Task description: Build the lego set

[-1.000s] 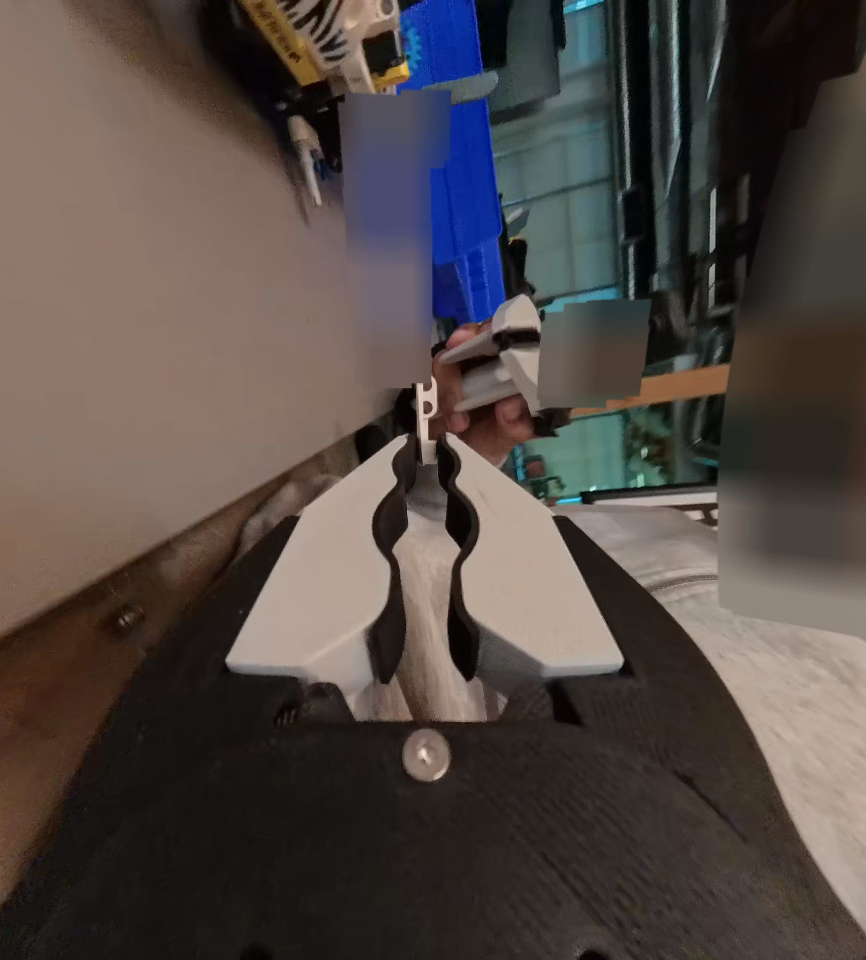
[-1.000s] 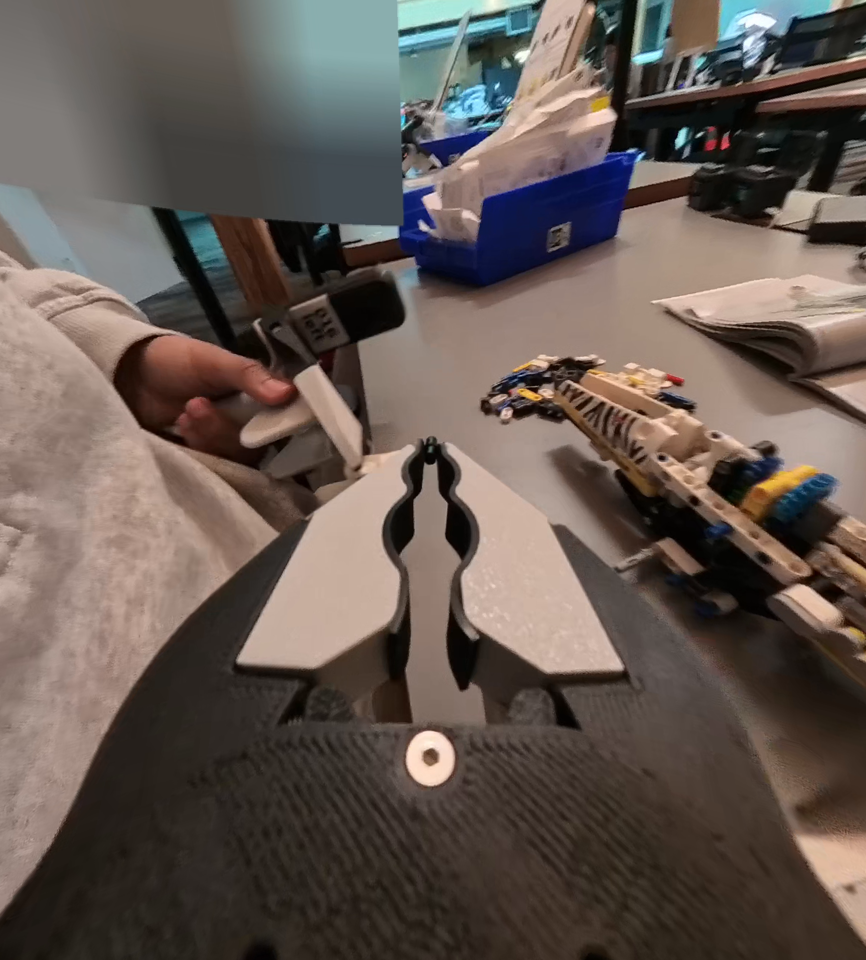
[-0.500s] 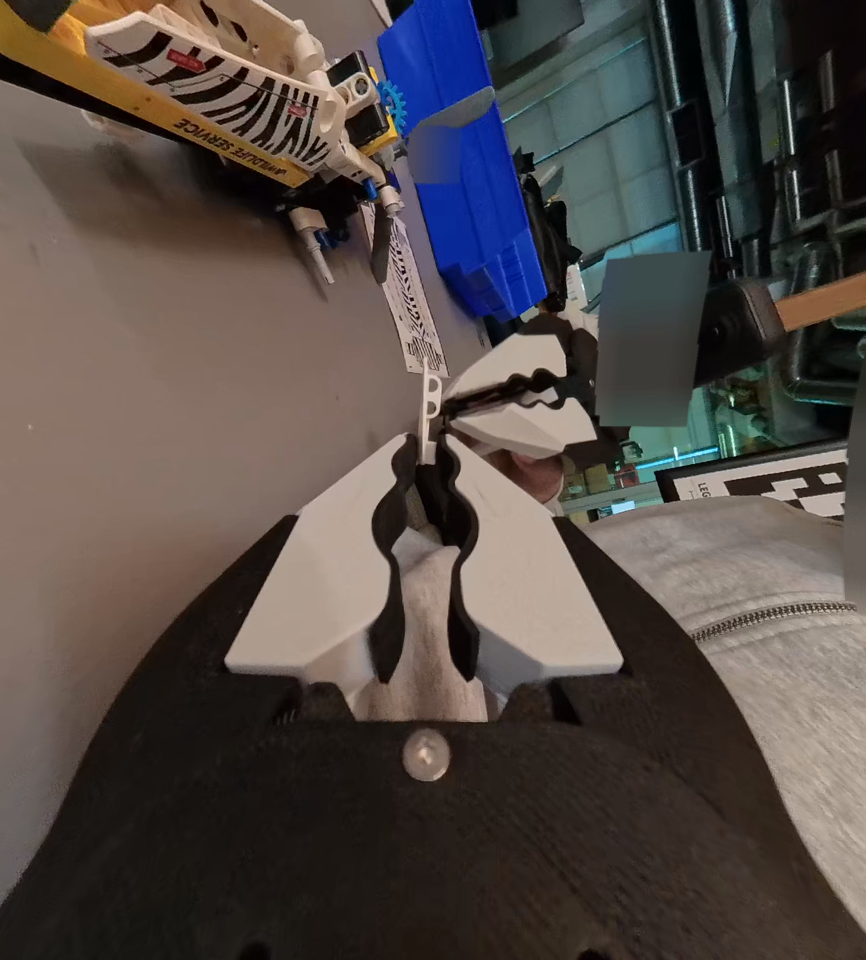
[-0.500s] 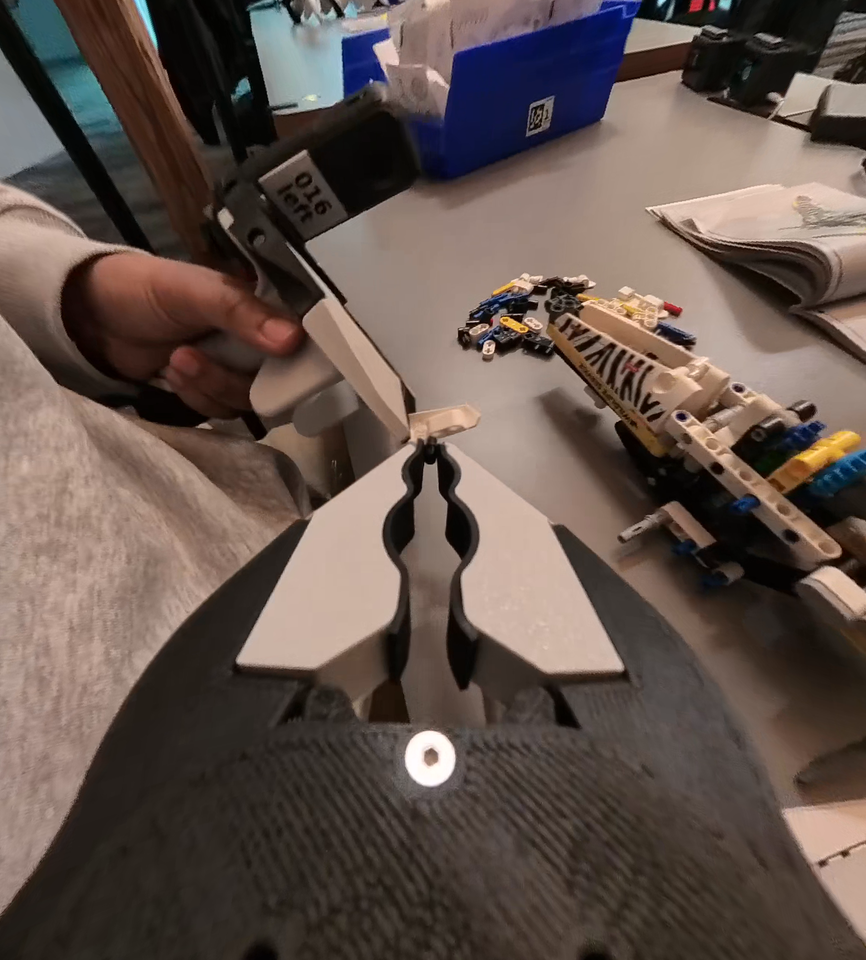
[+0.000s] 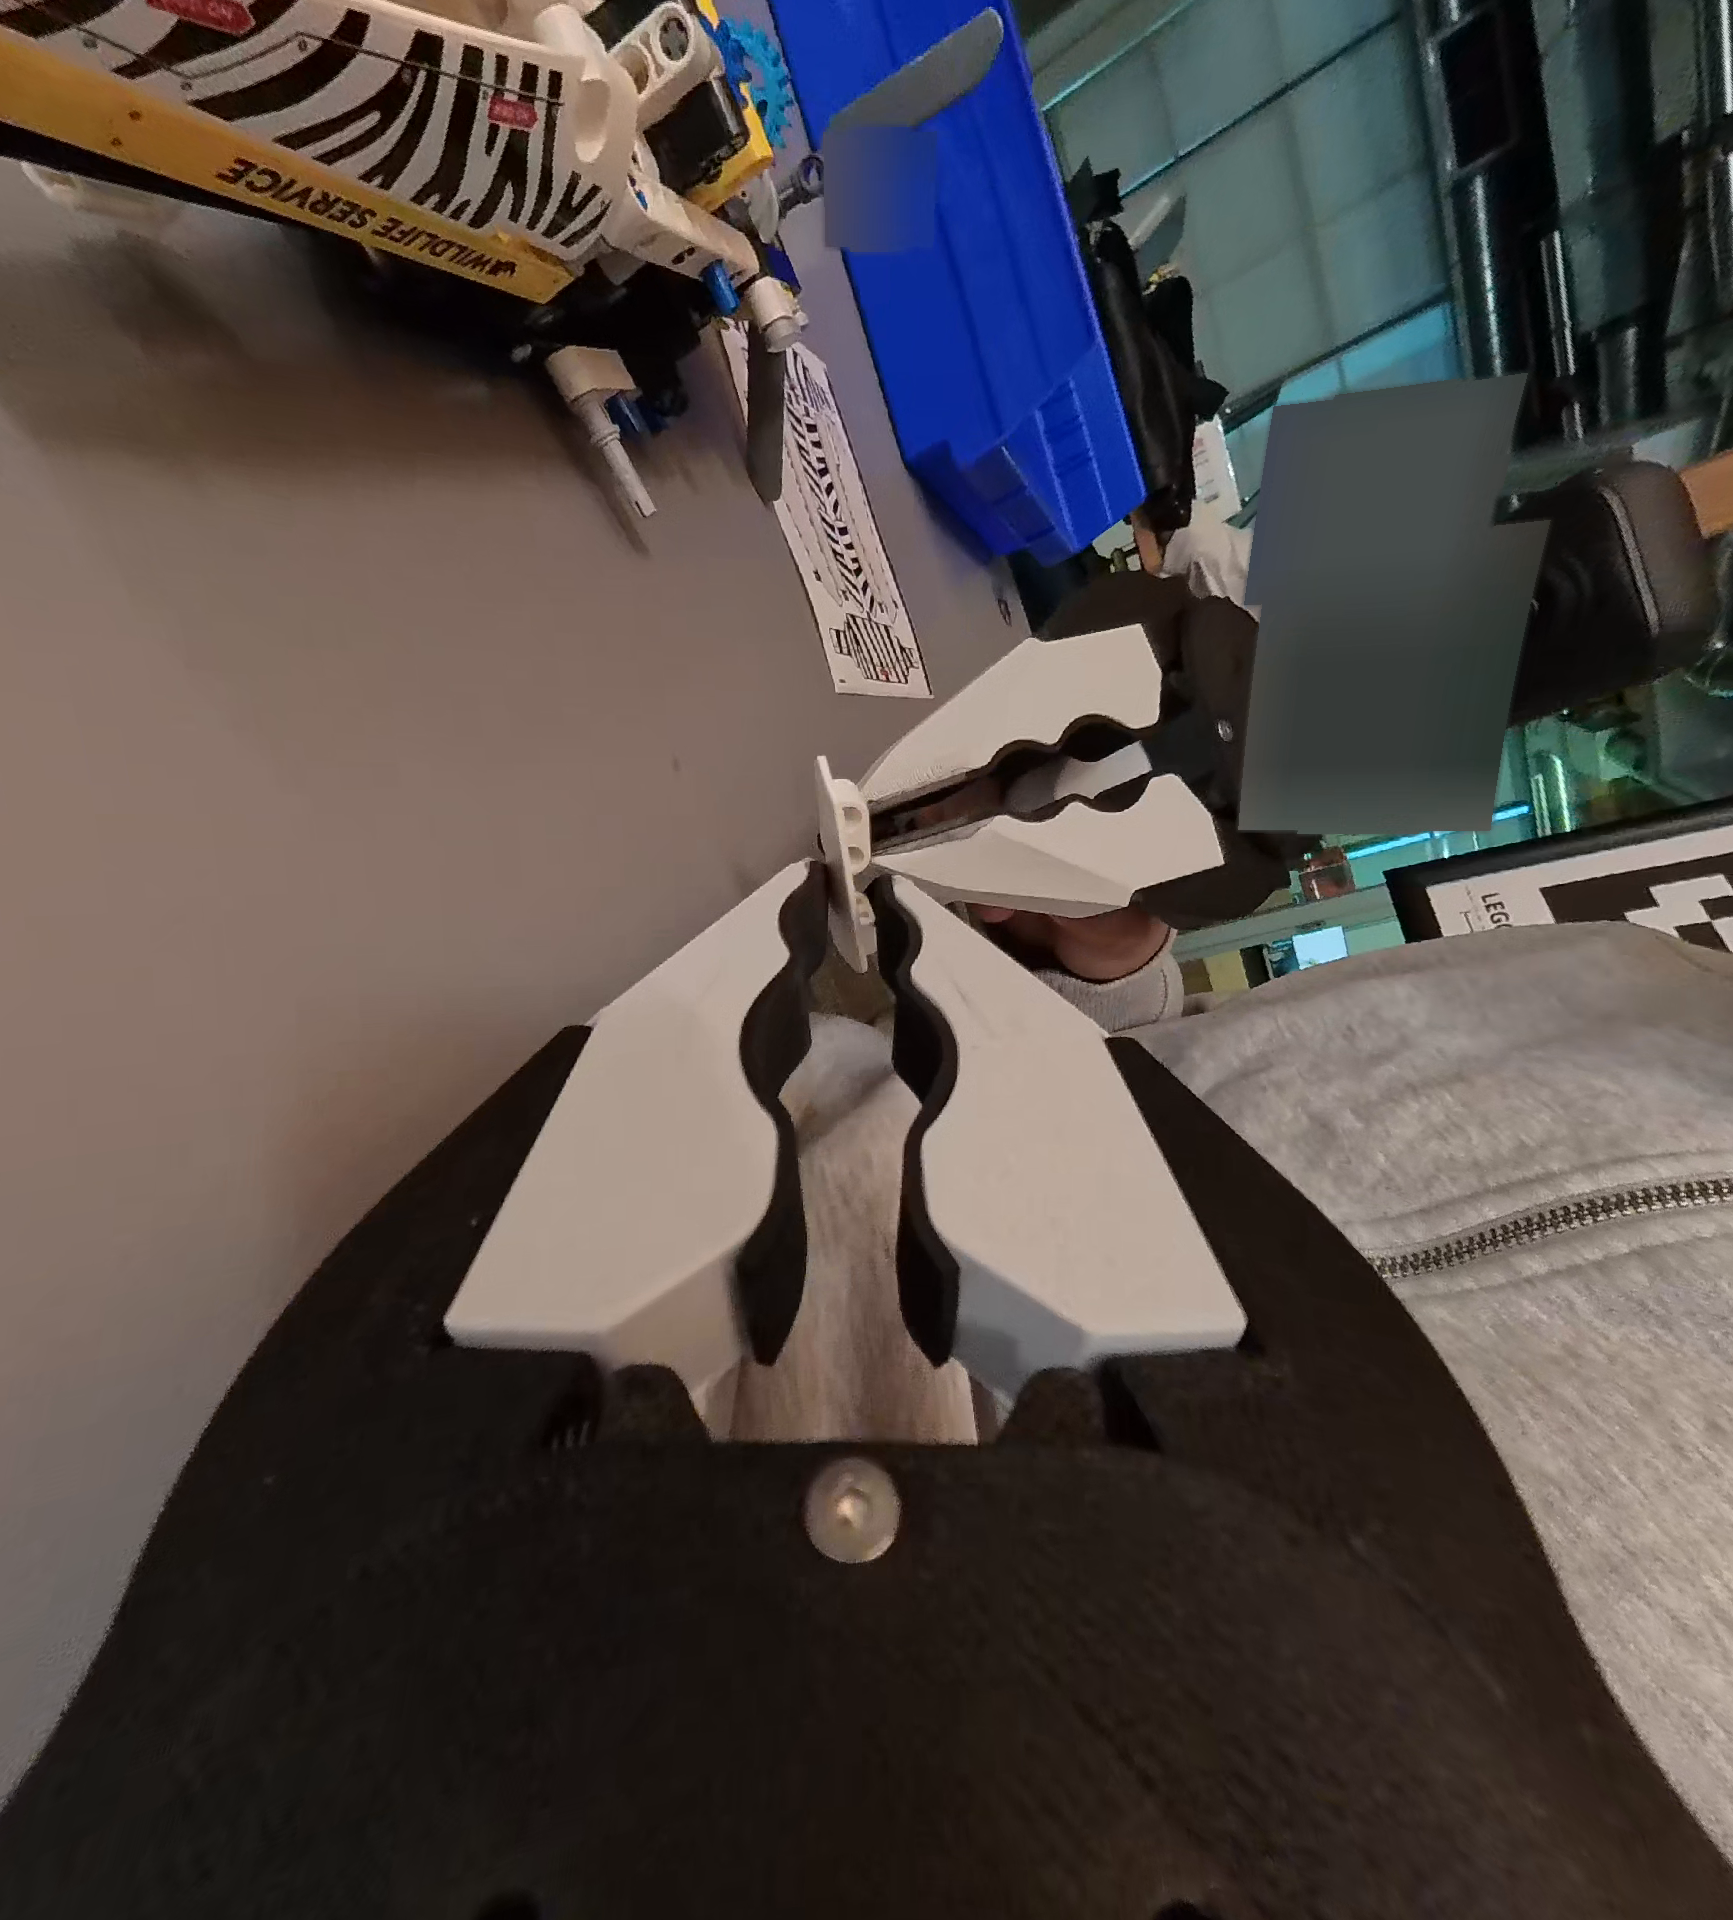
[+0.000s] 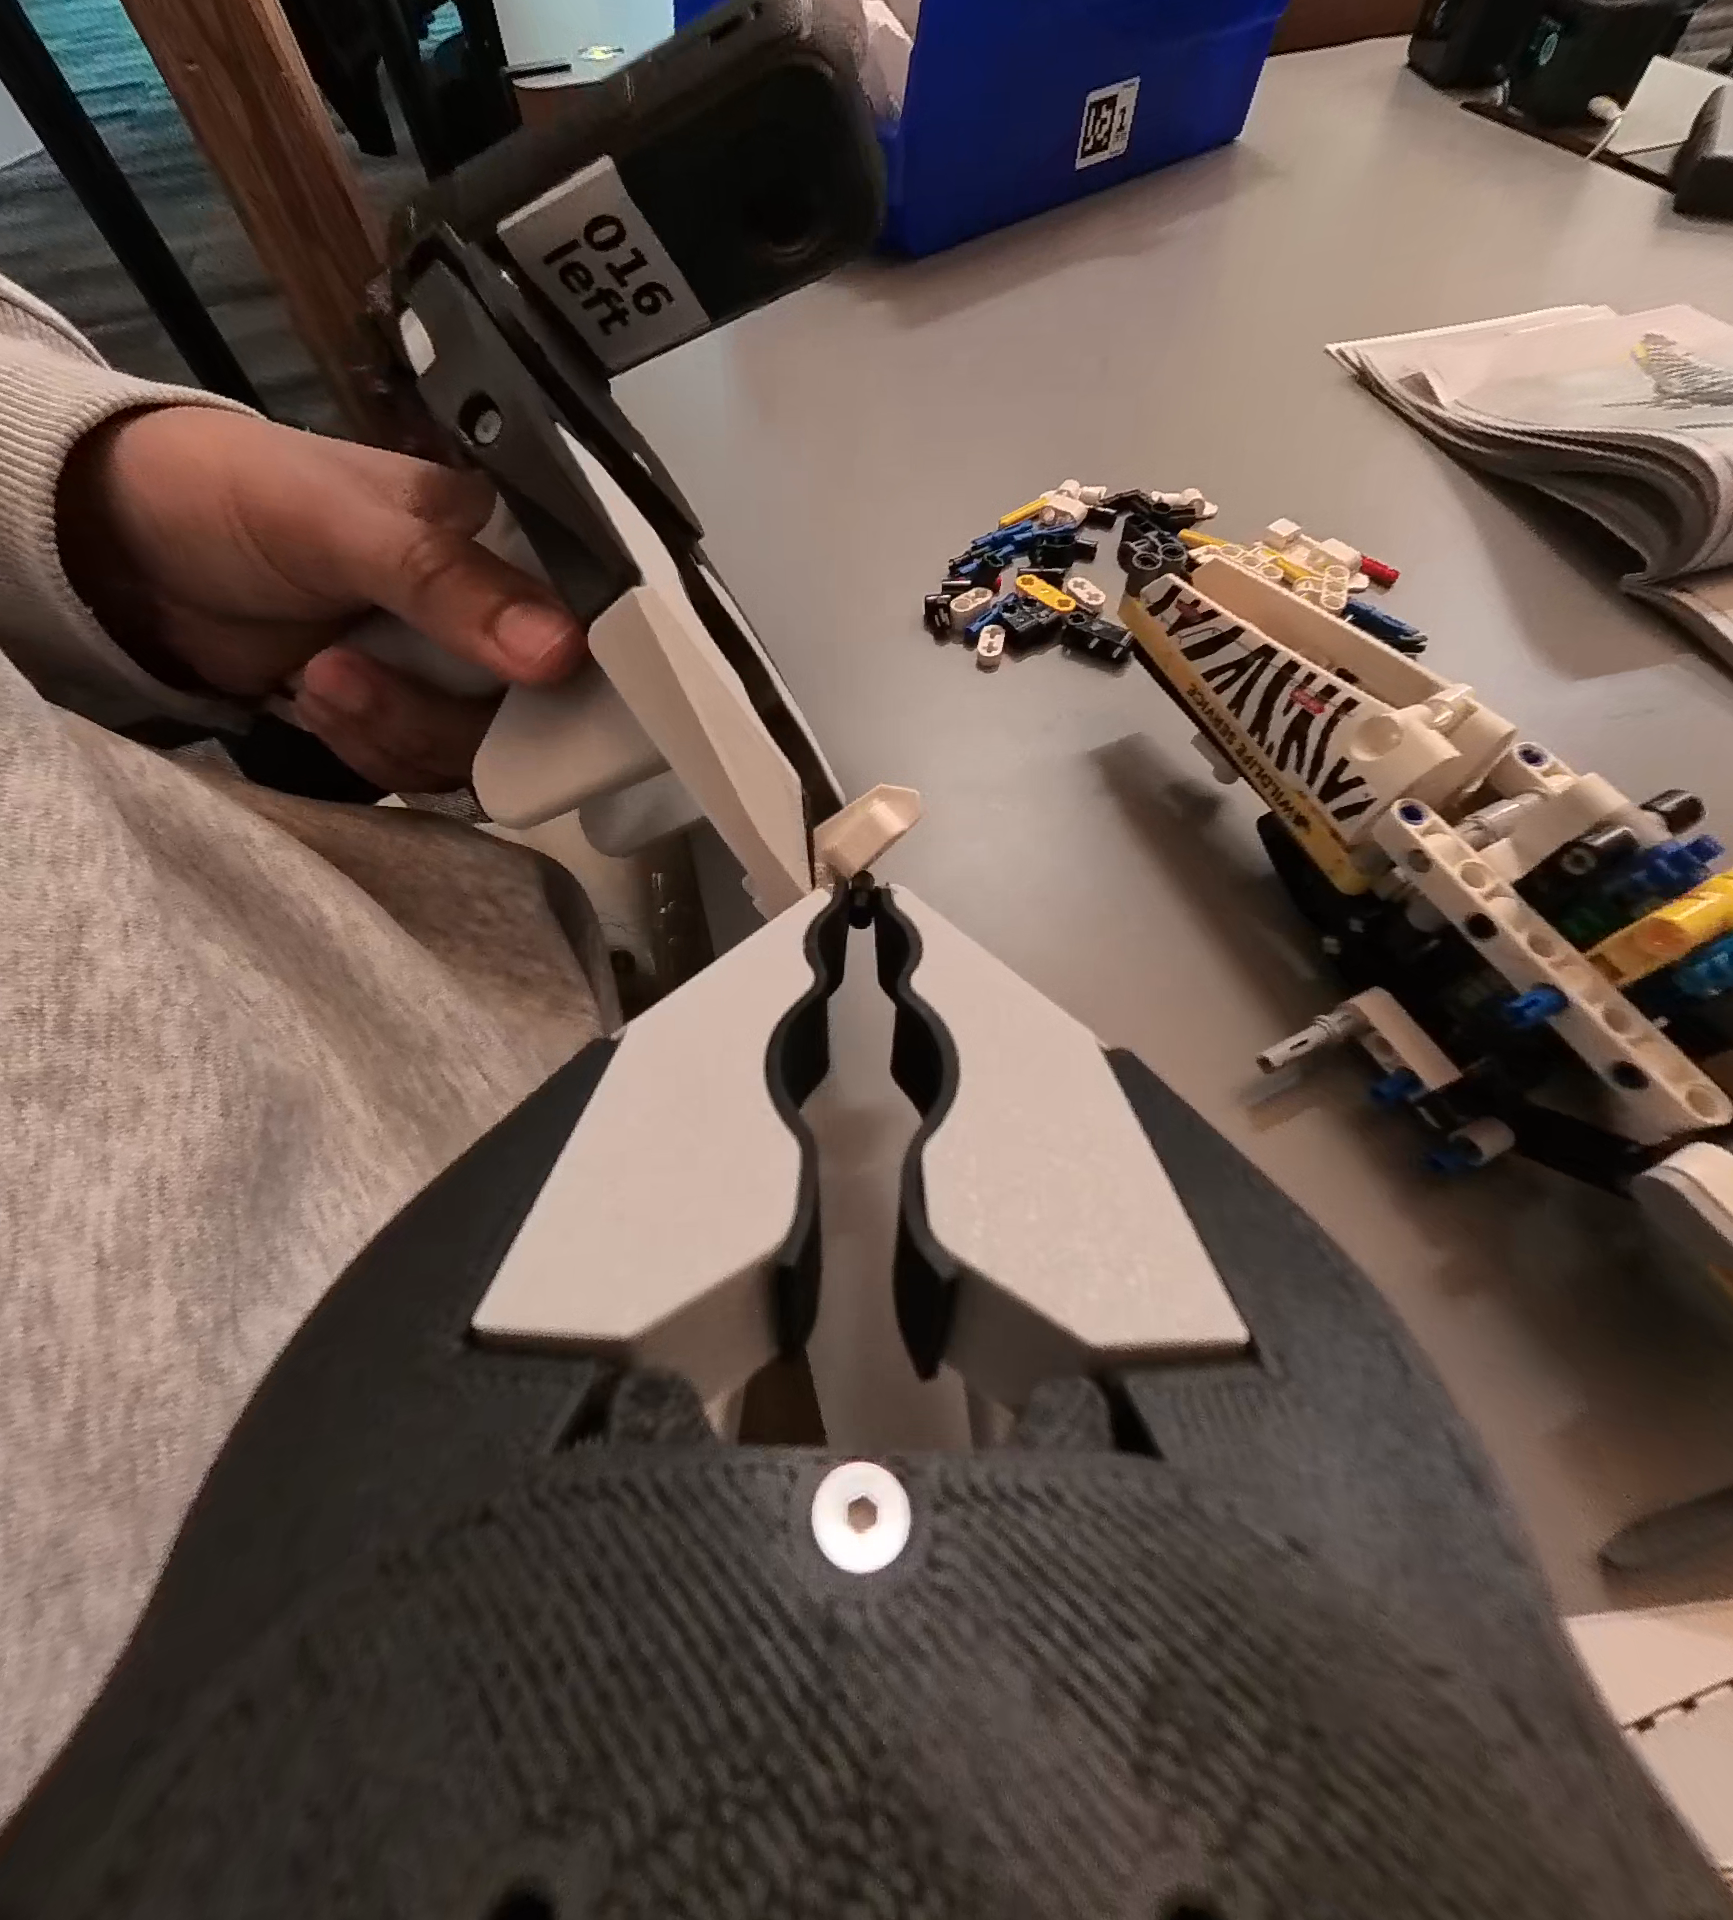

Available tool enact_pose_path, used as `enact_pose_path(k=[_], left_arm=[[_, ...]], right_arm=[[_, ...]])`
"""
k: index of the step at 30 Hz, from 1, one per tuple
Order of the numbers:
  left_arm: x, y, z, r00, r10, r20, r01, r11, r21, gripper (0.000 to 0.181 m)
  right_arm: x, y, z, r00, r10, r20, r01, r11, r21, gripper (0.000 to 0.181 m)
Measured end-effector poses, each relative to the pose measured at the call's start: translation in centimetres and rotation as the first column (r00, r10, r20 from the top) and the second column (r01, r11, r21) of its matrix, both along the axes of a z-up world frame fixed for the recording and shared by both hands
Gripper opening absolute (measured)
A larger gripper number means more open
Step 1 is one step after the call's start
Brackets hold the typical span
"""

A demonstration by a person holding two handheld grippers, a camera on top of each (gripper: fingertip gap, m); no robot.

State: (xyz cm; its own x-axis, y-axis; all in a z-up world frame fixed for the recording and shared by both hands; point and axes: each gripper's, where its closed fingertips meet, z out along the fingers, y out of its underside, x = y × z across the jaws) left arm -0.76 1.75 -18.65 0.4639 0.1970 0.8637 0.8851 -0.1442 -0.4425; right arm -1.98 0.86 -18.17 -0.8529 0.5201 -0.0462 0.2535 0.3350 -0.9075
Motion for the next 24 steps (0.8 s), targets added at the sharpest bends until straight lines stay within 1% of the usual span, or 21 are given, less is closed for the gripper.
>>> enact_pose_path(k=[8, 10, 13, 15, 18, 20, 21, 24], left_arm=[[-0.3, -0.3, 0.5, 0.999, 0.033, 0.027, -0.035, 0.998, 0.061, 0.006], [-0.4, -0.4, 1.2, 0.999, 0.039, 0.035, -0.043, 0.993, 0.111, 0.005], [-0.5, -0.5, 2.3, 0.997, 0.019, 0.077, -0.034, 0.978, 0.205, 0.004], [-0.4, -0.6, 3.3, 0.995, -0.012, 0.100, -0.017, 0.958, 0.285, 0.003], [-0.3, -0.7, 4.6, 0.989, -0.067, 0.133, 0.010, 0.921, 0.389, 0.003], [-0.3, -0.6, 4.7, 0.986, -0.092, 0.136, 0.030, 0.916, 0.400, 0.003], [-0.3, -0.5, 4.6, 0.986, -0.105, 0.130, 0.046, 0.918, 0.393, 0.003], [0.0, -0.2, 4.0, 0.985, -0.150, 0.089, 0.112, 0.935, 0.337, 0.003]], right_arm=[[-0.1, 0.2, 0.1, 1.000, -0.006, 0.006, 0.006, 1.000, -0.009, 0.002], [-0.2, 0.4, 0.4, 1.000, -0.014, 0.004, 0.014, 0.999, -0.030, 0.002], [-0.3, 0.7, 1.4, 1.000, -0.020, -0.003, 0.020, 0.995, -0.097, 0.002], [-0.4, 1.0, 2.4, 1.000, -0.015, -0.007, 0.014, 0.986, -0.168, 0.002], [0.0, 1.0, 4.3, 0.999, 0.033, -0.015, -0.036, 0.959, -0.279, 0.002], [0.2, 0.8, 5.2, 0.998, 0.058, -0.028, -0.064, 0.948, -0.313, 0.003], [0.1, 0.8, 5.2, 0.998, 0.061, -0.030, -0.067, 0.950, -0.306, 0.002], [-0.5, 0.6, 4.3, 0.998, 0.057, -0.034, -0.064, 0.971, -0.232, 0.003]])
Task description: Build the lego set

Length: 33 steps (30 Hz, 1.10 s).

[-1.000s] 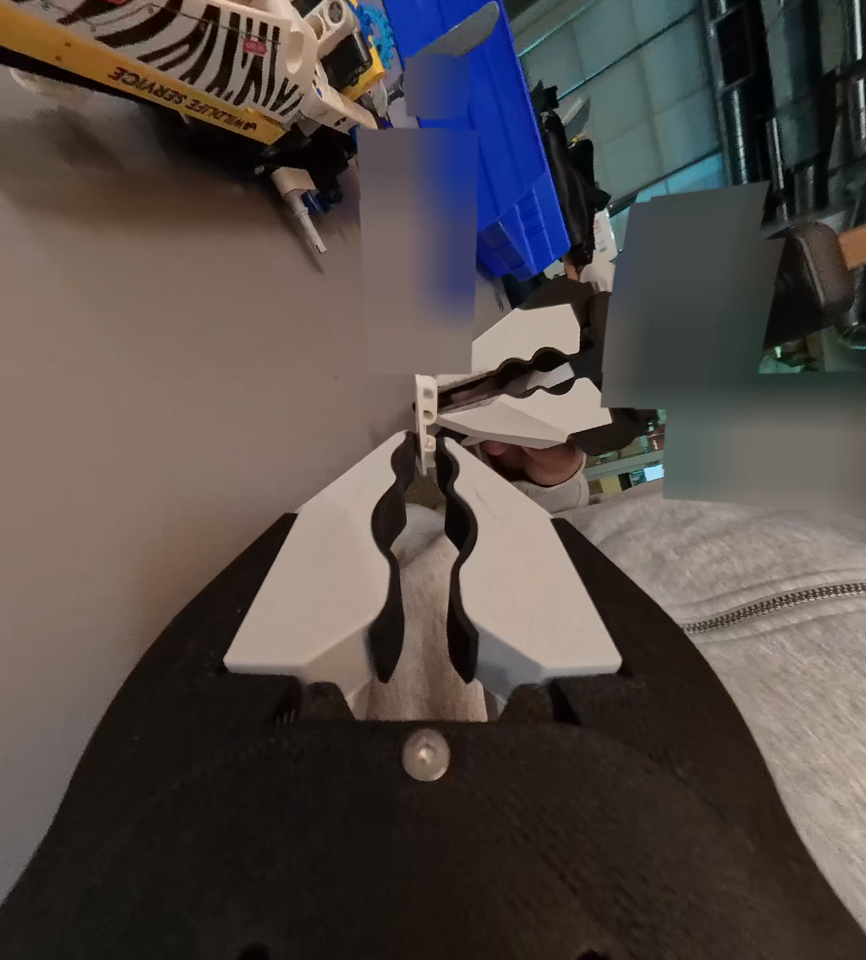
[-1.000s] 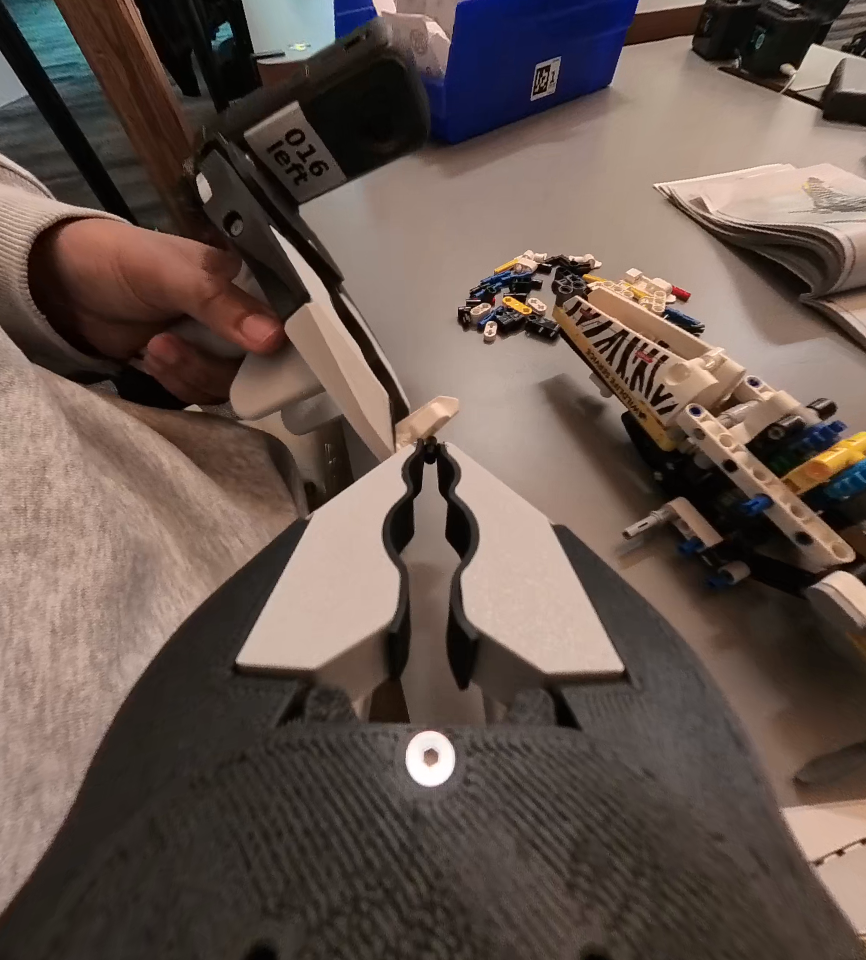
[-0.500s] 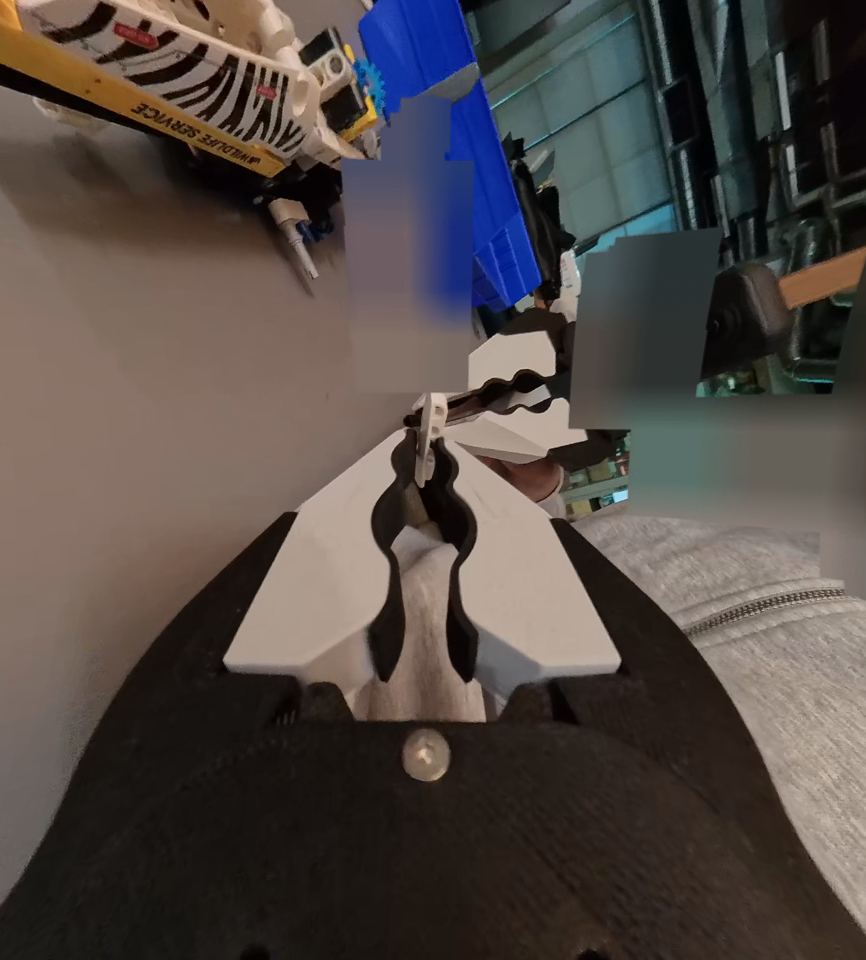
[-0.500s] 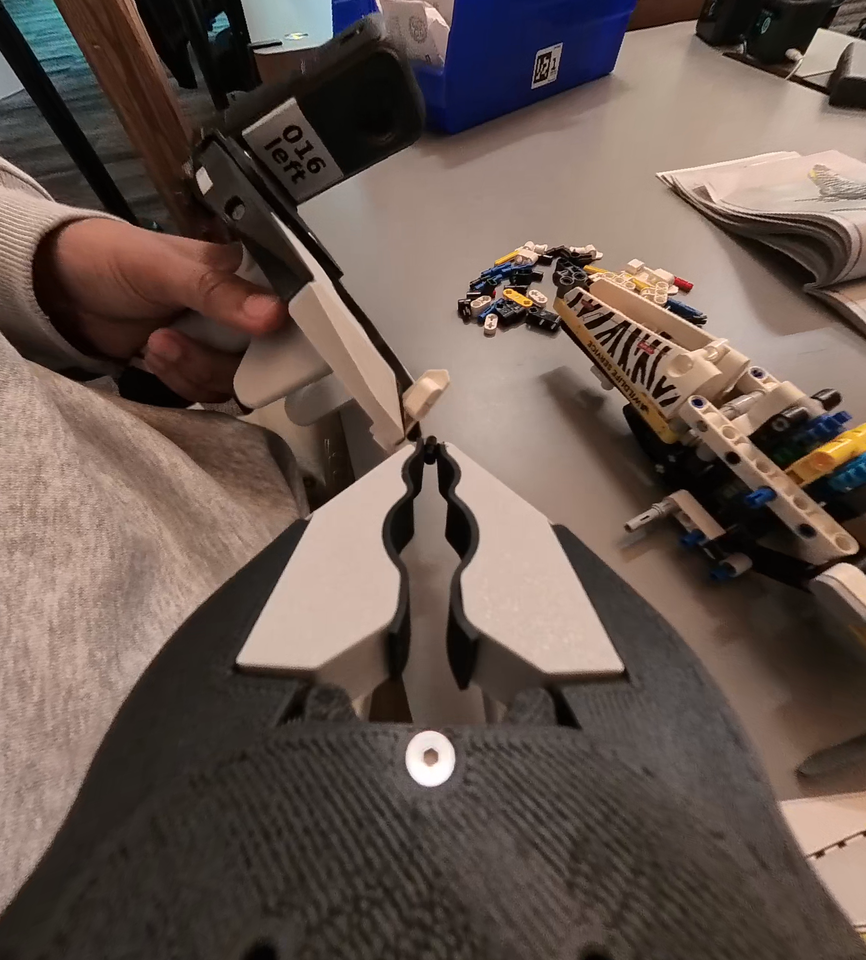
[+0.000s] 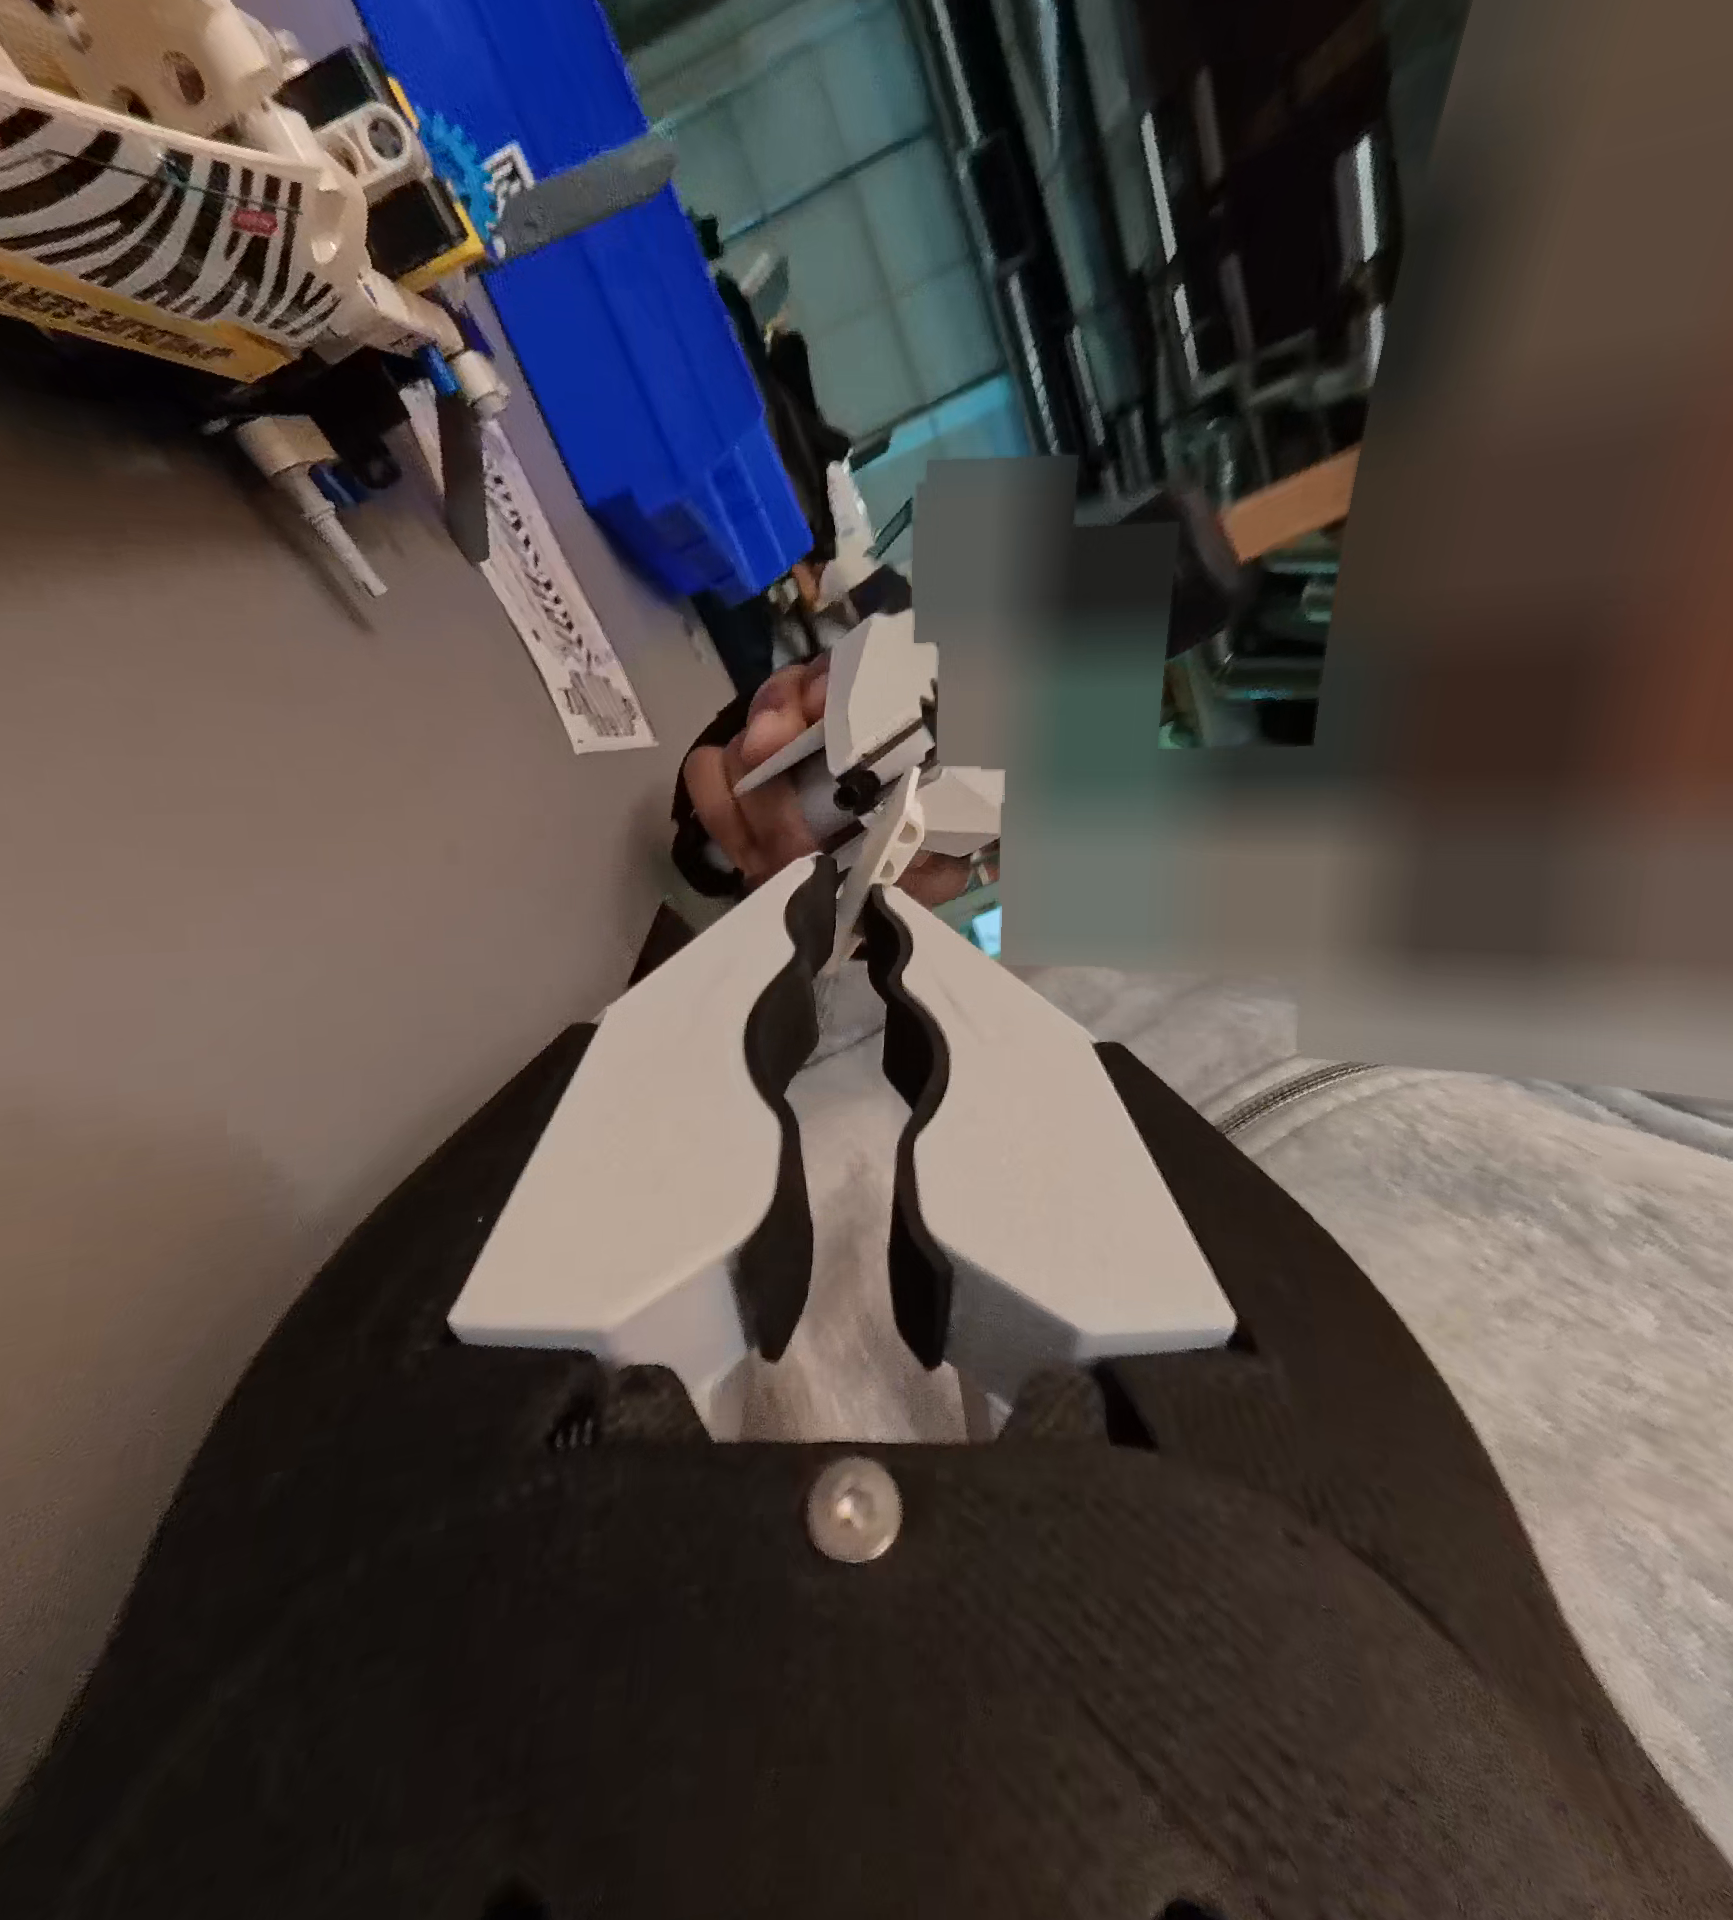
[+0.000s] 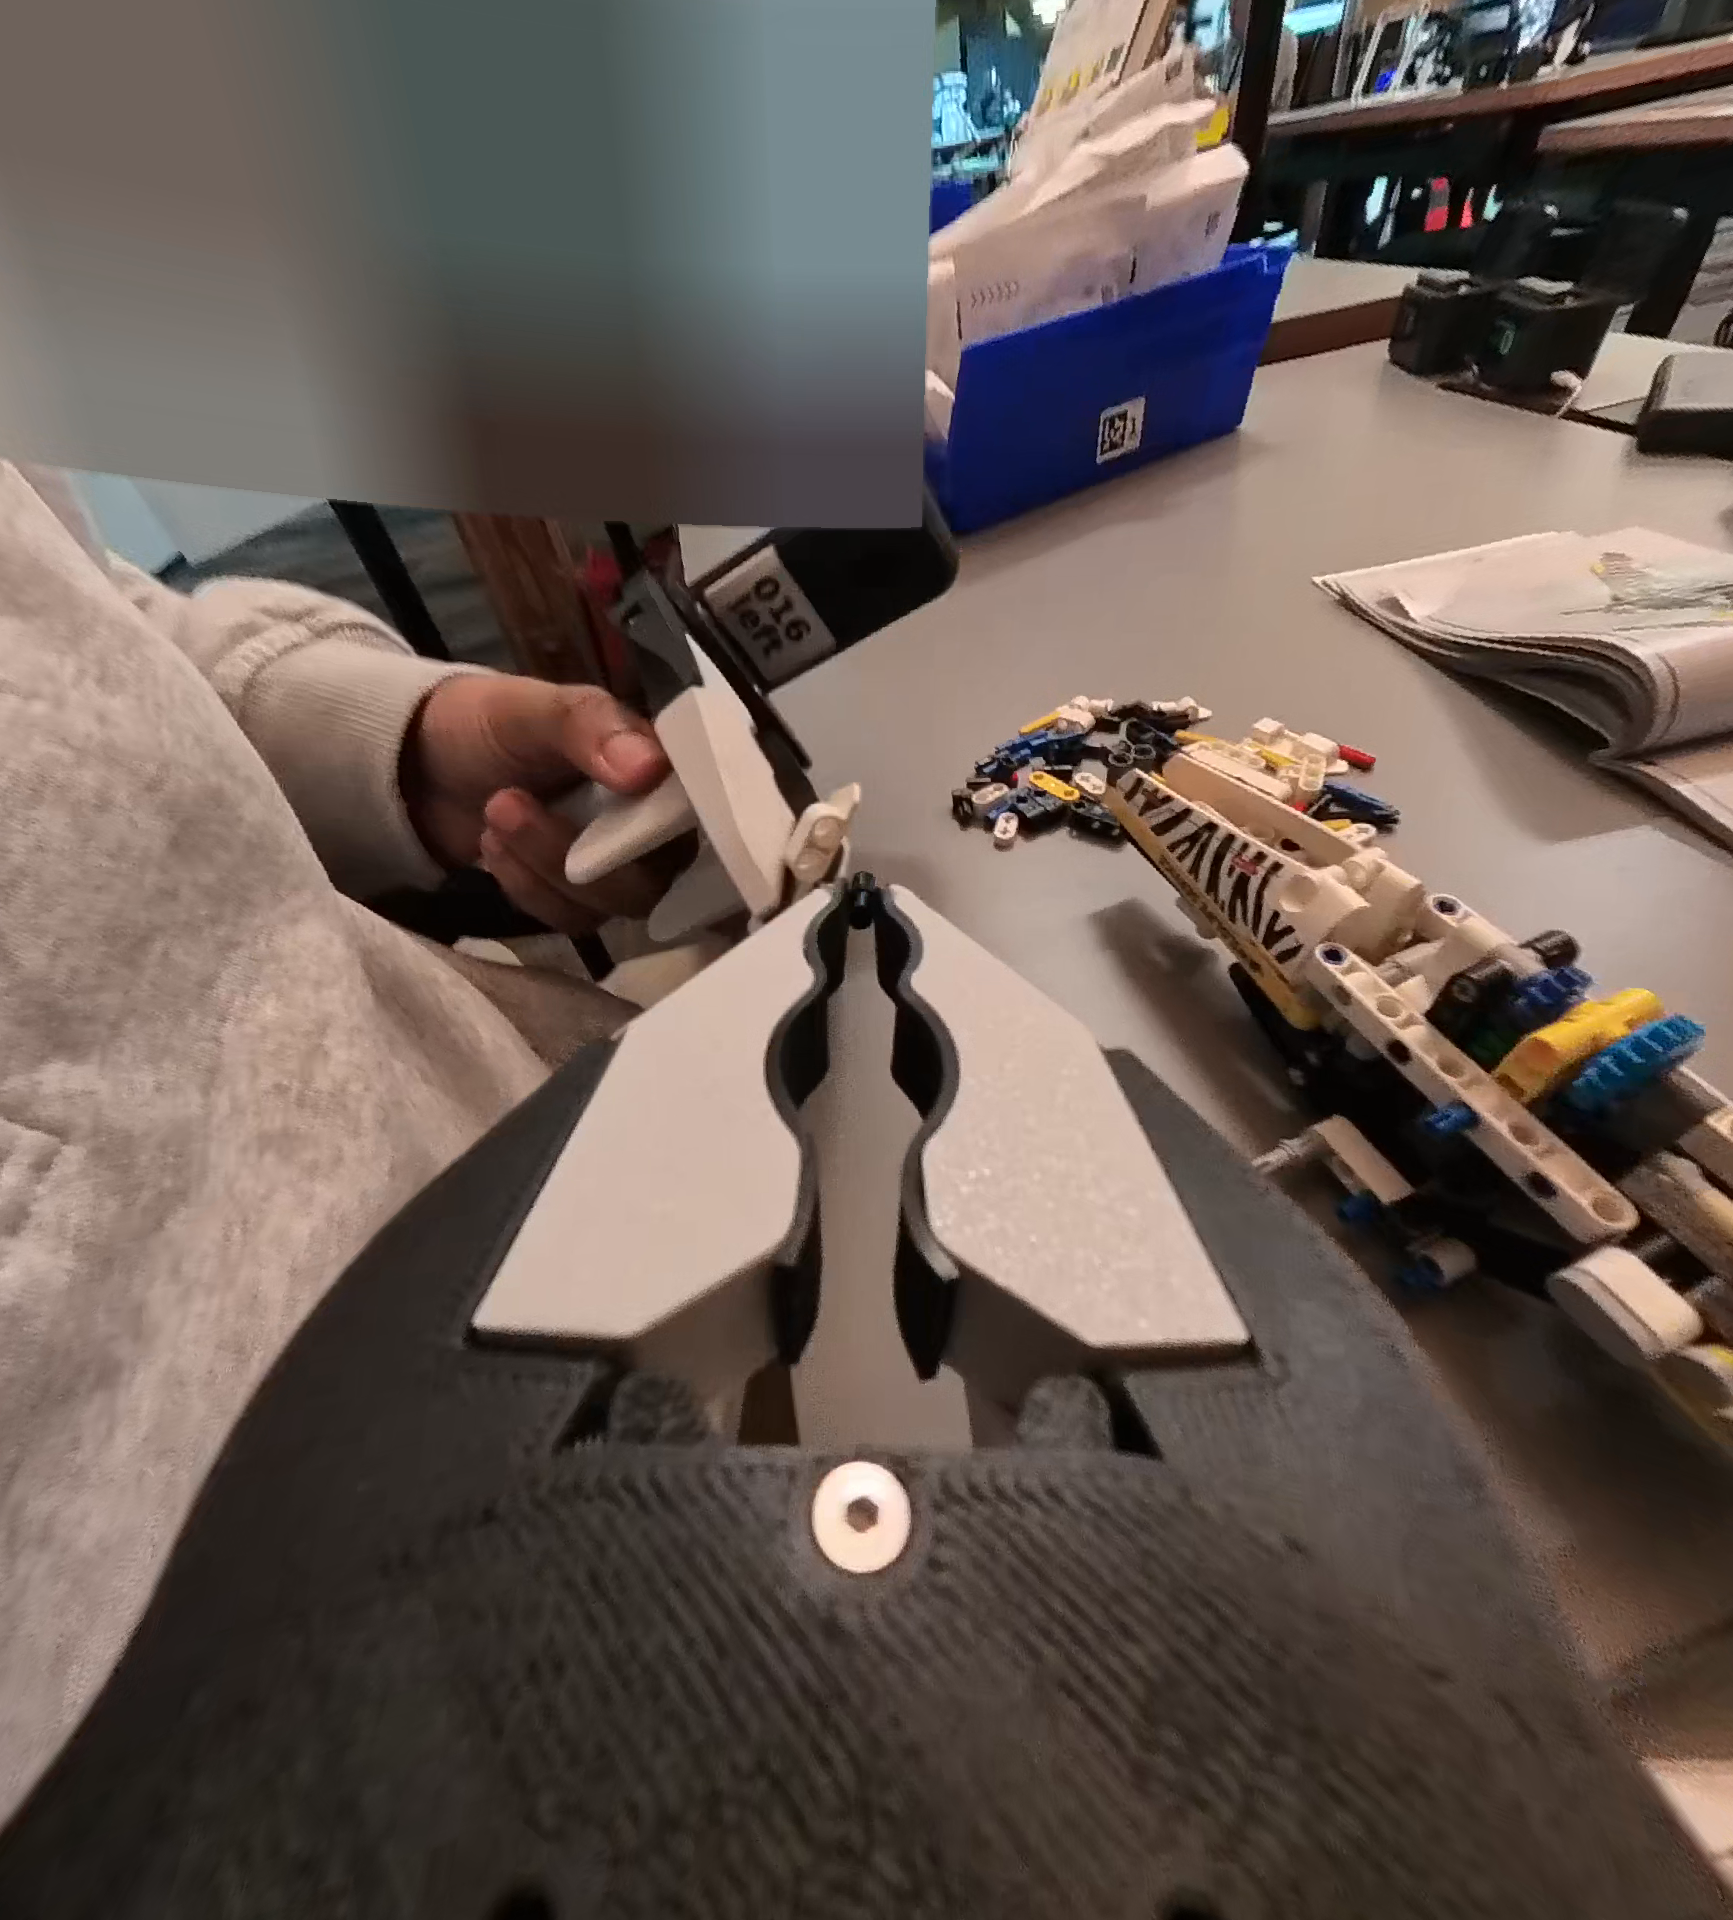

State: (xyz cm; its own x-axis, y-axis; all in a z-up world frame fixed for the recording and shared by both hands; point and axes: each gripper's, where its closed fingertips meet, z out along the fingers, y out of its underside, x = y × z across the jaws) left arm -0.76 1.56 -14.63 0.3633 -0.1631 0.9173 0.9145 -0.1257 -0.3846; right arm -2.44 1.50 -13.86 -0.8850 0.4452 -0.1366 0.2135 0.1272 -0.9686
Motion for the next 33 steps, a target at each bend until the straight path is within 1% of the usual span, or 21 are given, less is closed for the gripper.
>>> enact_pose_path(k=[2, 5, 10, 15, 24, 26, 28, 33], left_arm=[[0.0, 0.2, -0.8, 0.999, -0.029, -0.037, 0.027, 0.997, -0.066, 0.003], [-0.5, 0.3, -1.3, 0.997, -0.045, -0.061, 0.038, 0.992, -0.119, 0.004], [-1.2, 0.4, -2.4, 0.993, -0.036, -0.114, 0.013, 0.980, -0.197, 0.004], [-1.4, 0.5, -2.0, 0.997, -0.013, -0.078, 0.002, 0.990, -0.142, 0.005], [-2.0, 0.3, -2.1, 0.992, 0.017, -0.122, -0.037, 0.986, -0.165, 0.013], [-2.2, 0.3, -2.1, 0.992, 0.029, -0.127, -0.049, 0.985, -0.164, 0.012], [-2.2, 0.3, -2.2, 0.991, 0.032, -0.133, -0.054, 0.985, -0.163, 0.006], [-2.1, 0.5, -2.5, 0.990, 0.028, -0.138, -0.054, 0.981, -0.185, 0.005]], right_arm=[[0.0, -0.3, -0.2, 1.000, 0.015, -0.008, -0.015, 1.000, 0.018, 0.003], [-0.2, -0.4, -0.4, 1.000, 0.030, -0.008, -0.029, 0.999, 0.029, 0.002], [-0.9, -0.3, -1.4, 0.999, 0.027, 0.020, -0.028, 0.997, 0.069, 0.002], [-1.3, -0.1, -1.4, 0.998, 0.025, 0.058, -0.027, 0.999, 0.023, 0.002], [-1.4, 0.0, -1.4, 0.996, 0.032, 0.083, -0.032, 0.999, 0.000, 0.002], [-1.4, 0.0, -1.5, 0.996, 0.028, 0.089, -0.029, 1.000, 0.004, 0.002], [-1.6, 0.0, -1.7, 0.994, 0.024, 0.104, -0.026, 1.000, 0.013, 0.002], [-2.0, -0.2, -2.1, 0.994, 0.006, 0.112, -0.010, 0.999, 0.038, 0.002]])
